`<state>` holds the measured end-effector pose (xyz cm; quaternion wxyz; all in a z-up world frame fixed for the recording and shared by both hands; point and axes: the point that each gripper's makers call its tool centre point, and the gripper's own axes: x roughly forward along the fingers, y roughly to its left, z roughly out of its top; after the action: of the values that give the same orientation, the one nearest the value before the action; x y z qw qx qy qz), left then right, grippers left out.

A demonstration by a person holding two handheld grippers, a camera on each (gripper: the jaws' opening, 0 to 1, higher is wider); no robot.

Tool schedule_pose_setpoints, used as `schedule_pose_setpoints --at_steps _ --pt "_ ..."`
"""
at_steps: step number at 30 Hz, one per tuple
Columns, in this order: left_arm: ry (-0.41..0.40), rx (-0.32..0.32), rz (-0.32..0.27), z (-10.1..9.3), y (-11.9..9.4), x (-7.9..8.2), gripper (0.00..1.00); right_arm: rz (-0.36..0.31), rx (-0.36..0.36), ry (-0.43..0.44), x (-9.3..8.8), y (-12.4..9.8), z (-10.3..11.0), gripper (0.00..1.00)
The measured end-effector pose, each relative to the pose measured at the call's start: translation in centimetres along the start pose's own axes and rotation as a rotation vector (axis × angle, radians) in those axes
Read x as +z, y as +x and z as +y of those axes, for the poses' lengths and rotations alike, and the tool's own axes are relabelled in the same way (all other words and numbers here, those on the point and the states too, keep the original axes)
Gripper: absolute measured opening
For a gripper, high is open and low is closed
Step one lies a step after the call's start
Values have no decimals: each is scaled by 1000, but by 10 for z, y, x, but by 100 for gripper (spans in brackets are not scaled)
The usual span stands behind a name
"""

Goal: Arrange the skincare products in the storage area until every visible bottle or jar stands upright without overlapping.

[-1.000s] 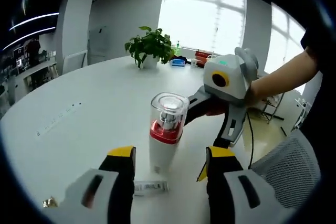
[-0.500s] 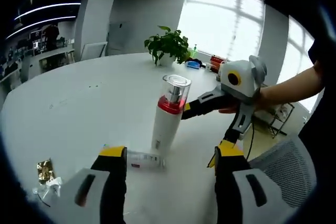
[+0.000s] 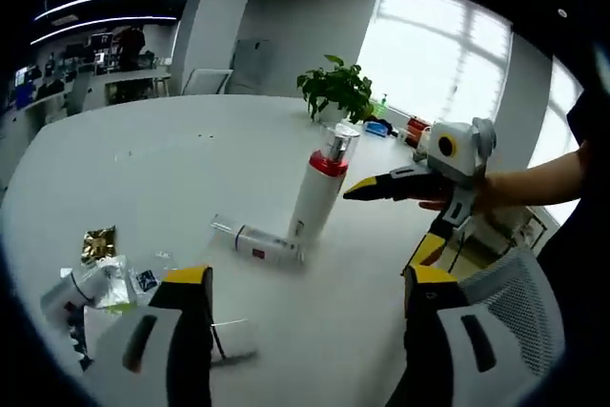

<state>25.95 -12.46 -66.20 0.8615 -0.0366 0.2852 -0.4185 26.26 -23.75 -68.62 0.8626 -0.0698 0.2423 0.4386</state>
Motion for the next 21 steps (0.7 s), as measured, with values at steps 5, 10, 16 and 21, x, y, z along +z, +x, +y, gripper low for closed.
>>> schedule_pose_setpoints --at_steps 5,10,16,21 --pt "-57 45 -8 5 -15 -9 80 -16 -13 44 -5 -7 5 87" --pt "-93 78 -19 10 -28 -18 85 -6 -15 65 -18 -13 7 88" --pt "-120 109 -22 11 -44 -33 88 -19 -11 91 -23 -21 19 92" --pt "-121 134 -14 11 -59 -45 91 -25 -12 99 -24 -25 22 94"
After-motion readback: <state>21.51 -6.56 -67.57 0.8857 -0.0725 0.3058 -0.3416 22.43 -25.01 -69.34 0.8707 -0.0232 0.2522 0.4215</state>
